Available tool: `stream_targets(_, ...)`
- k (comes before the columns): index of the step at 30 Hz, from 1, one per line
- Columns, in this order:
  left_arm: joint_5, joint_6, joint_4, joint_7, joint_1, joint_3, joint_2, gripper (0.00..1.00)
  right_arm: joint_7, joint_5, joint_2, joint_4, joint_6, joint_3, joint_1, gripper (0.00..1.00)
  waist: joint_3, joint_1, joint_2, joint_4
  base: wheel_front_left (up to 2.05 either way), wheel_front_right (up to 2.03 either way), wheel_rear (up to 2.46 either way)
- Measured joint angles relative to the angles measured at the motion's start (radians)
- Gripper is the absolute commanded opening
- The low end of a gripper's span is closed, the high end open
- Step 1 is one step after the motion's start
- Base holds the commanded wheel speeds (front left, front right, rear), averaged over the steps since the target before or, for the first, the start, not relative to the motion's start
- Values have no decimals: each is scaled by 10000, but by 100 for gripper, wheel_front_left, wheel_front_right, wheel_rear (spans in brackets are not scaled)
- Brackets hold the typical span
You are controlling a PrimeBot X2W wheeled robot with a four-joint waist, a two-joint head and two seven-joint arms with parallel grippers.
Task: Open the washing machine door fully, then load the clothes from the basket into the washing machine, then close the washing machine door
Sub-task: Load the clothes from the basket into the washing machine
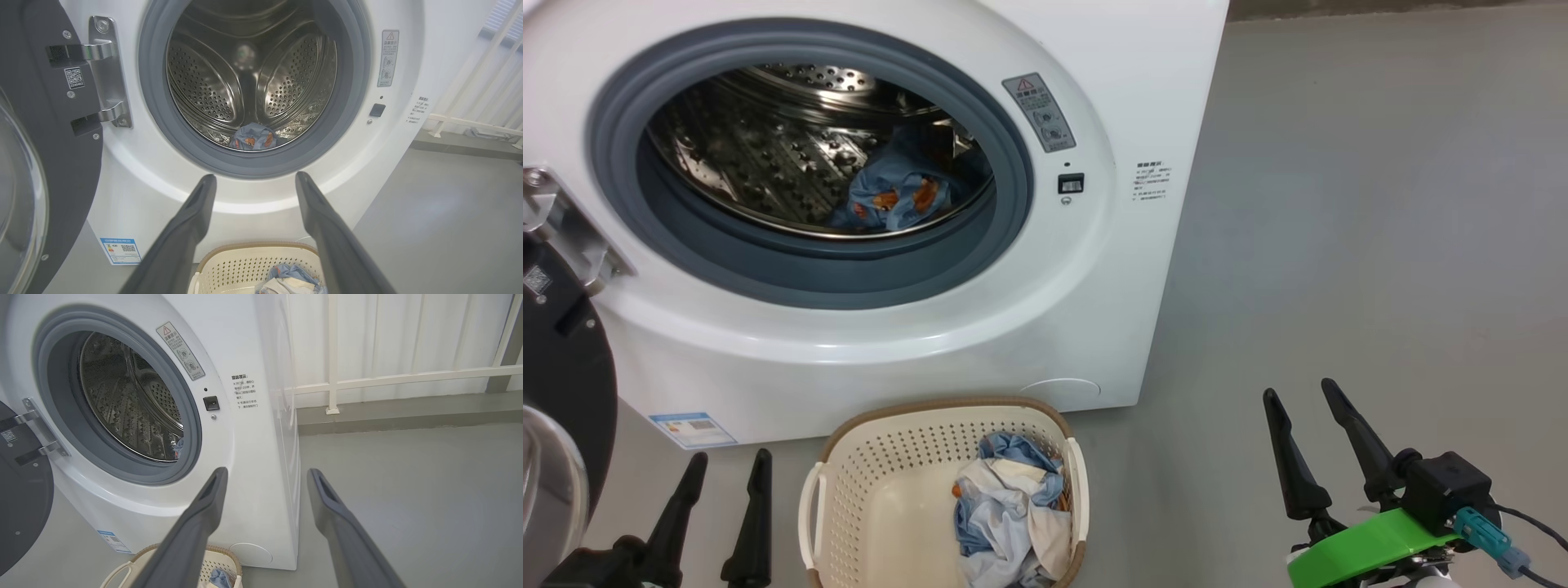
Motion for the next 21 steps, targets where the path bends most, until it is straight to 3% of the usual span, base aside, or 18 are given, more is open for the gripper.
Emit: stream_targets(21,-740,0,-12,0,-174,-334,1283,100,0,12,2,-727,0,92,-38,100,1420,0,0,-558,0,0,0)
